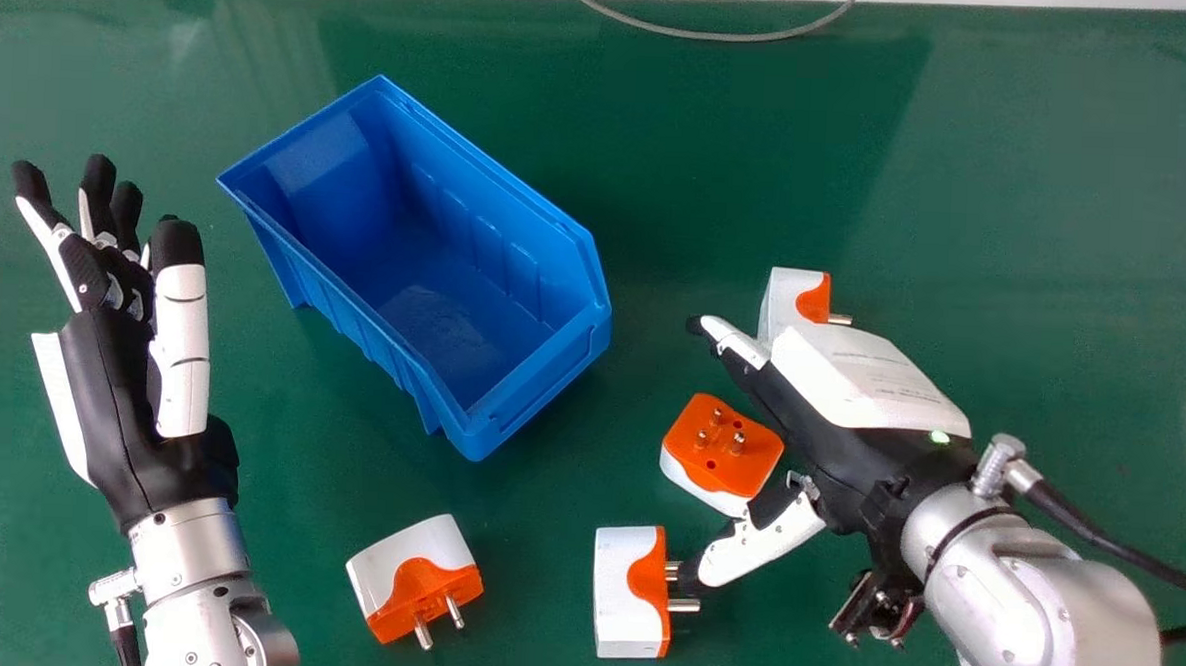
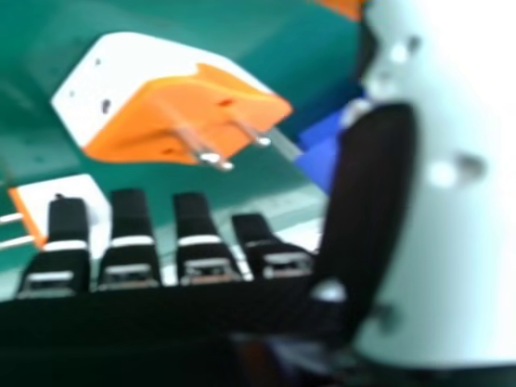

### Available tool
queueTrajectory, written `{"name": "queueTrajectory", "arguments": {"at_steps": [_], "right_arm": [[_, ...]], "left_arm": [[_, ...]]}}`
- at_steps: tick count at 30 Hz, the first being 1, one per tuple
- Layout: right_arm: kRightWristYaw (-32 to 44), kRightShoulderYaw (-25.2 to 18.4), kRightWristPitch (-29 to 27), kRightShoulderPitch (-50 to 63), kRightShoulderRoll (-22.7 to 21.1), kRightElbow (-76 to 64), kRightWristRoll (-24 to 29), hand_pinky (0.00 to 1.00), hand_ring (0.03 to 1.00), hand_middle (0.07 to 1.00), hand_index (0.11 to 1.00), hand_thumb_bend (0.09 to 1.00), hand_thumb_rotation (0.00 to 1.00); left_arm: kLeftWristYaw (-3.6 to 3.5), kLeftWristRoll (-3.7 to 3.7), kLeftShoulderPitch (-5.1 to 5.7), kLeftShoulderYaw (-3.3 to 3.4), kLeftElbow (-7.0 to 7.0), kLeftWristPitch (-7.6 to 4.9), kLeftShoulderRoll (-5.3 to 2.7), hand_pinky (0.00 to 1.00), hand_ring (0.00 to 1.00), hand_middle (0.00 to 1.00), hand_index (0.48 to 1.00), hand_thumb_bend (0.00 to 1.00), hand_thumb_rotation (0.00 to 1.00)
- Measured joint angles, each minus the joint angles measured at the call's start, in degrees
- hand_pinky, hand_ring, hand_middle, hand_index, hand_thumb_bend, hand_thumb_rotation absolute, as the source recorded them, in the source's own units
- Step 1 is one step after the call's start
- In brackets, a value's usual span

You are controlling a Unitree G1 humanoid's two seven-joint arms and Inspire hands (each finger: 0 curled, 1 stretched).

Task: Pick all objects and put in blue box

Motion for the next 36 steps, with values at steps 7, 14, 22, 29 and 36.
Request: {"name": "queueTrajectory", "arguments": {"at_steps": [7,14,22,29,36], "right_arm": [[-0.6,0.0,-1.4,-1.7,-0.9,3.6,1.9,0.81,0.849,0.875,0.924,0.843,0.2],[-1.3,0.0,-1.8,-3.0,-1.3,4.9,2.1,0.8,0.844,0.872,0.921,0.842,0.2],[-1.5,2.4,-1.8,-5.7,-1.0,8.6,1.8,0.81,0.835,0.87,0.893,0.84,0.18],[-6.5,4.9,-3.6,-9.6,-0.1,16.0,1.5,0.79,0.832,0.874,0.864,0.843,0.14],[-14.0,7.7,-5.5,-14.6,1.9,26.3,1.0,0.78,0.824,0.875,0.853,0.813,0.11]], "left_arm": [[-0.18,-0.1,0.04,0.02,-0.05,0.01,0.01,0.92,0.97,0.98,0.976,0.71,0.71],[-0.27,-0.09,0.04,0.01,-0.06,0.01,0.0,0.92,0.97,0.98,0.979,0.7,0.72],[-1.17,-0.5,0.07,0.05,-0.16,-0.01,0.01,0.94,0.98,0.99,0.987,0.71,0.72],[-0.92,-0.46,0.11,0.11,-0.19,-0.24,0.02,0.93,0.98,0.98,0.984,0.7,0.73],[-0.96,-0.61,0.12,0.1,-0.19,-0.4,-0.02,0.93,0.98,0.98,0.982,0.73,0.71]]}}
